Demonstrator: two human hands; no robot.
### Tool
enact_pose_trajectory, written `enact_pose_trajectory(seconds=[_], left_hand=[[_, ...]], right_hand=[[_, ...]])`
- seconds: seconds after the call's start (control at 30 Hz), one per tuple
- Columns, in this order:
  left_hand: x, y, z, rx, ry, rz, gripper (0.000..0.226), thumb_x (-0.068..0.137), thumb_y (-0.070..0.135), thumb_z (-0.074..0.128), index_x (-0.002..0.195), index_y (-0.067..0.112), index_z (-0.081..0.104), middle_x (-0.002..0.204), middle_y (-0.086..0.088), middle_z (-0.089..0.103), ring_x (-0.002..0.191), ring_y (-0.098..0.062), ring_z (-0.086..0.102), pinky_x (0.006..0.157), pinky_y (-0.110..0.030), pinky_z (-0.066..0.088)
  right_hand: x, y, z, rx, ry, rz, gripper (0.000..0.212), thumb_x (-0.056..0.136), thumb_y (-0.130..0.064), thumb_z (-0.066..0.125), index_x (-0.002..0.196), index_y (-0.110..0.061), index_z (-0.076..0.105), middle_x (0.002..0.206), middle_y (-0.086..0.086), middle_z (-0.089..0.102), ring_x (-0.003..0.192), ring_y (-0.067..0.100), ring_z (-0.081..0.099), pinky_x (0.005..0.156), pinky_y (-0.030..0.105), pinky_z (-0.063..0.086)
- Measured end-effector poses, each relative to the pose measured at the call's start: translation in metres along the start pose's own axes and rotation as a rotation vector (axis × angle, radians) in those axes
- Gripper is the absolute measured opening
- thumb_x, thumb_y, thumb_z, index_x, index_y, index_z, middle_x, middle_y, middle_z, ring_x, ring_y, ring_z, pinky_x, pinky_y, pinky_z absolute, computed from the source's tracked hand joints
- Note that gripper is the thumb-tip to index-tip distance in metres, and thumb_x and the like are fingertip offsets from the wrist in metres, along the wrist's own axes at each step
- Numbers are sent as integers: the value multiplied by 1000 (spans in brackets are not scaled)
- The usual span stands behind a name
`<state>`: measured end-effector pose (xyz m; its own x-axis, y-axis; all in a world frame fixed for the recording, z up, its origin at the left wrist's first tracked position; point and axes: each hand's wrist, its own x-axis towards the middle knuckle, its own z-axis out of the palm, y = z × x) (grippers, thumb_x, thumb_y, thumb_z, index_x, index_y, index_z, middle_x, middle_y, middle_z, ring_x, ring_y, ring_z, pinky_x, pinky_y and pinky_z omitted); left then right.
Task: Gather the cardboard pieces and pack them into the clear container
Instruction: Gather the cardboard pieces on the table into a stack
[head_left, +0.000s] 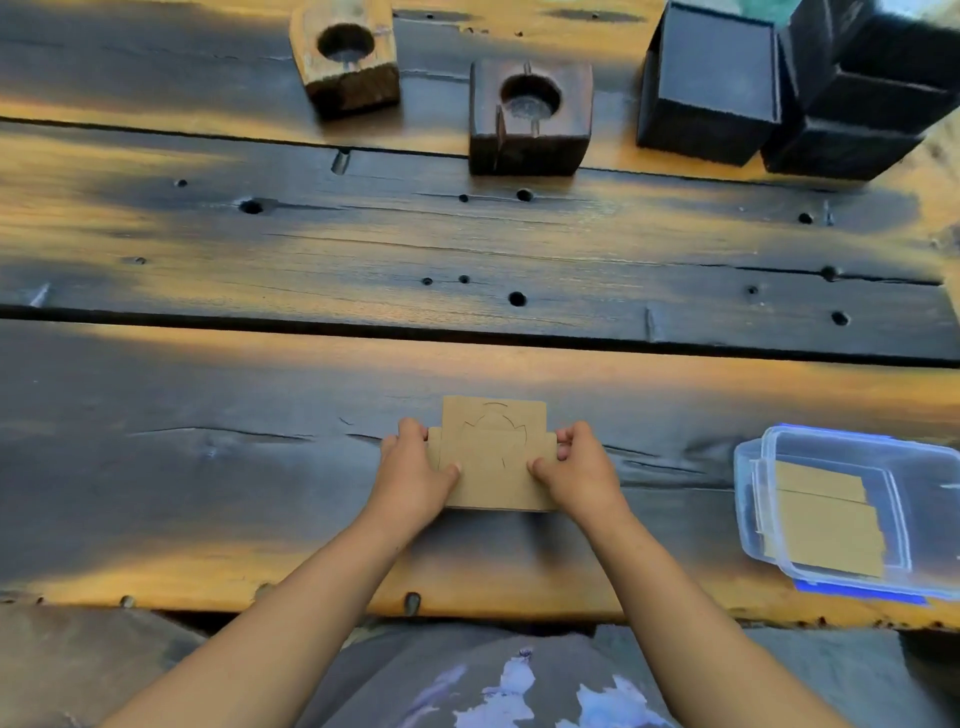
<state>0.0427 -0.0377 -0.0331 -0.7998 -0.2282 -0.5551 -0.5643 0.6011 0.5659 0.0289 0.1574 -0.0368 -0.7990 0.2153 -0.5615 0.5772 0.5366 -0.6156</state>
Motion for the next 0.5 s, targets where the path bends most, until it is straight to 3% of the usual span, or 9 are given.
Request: enact_pose_trajectory(seconds=[0.17,0.27,0.43,0.5], left_hand=[[-37,70,38,9,29,66,37,80,29,73,99,20,42,107,-4,57,92,-23,57,67,-31,39],[-59,95,60,-59,40,97,36,79,30,73,97,20,43,99,-3,61,85,-21,59,59,-31,39],[-93,138,107,-40,48,113,39,79,32,74,100,16,45,92,1,57,87,-23,59,66,-34,44],[-103,151,124,-27,61,129,40,79,34,75,99,17,45,88,5,54,84,-21,57,62,-32,42]], right_hand=[[0,38,-84,99,19,-43,32,78,-18,76,92,-17,47,79,-7,47,79,17,52,72,33,41],[0,58,-122,202,-12,-59,32,78,-19,76,92,-22,47,83,-6,47,75,13,50,71,31,43],[-6,92,-185,214,7,-64,32,78,-22,76,95,-21,49,81,-9,46,73,10,49,62,26,40],[-10,107,-206,233,21,-68,31,77,-22,76,94,-21,50,80,-9,47,73,11,49,63,27,40]])
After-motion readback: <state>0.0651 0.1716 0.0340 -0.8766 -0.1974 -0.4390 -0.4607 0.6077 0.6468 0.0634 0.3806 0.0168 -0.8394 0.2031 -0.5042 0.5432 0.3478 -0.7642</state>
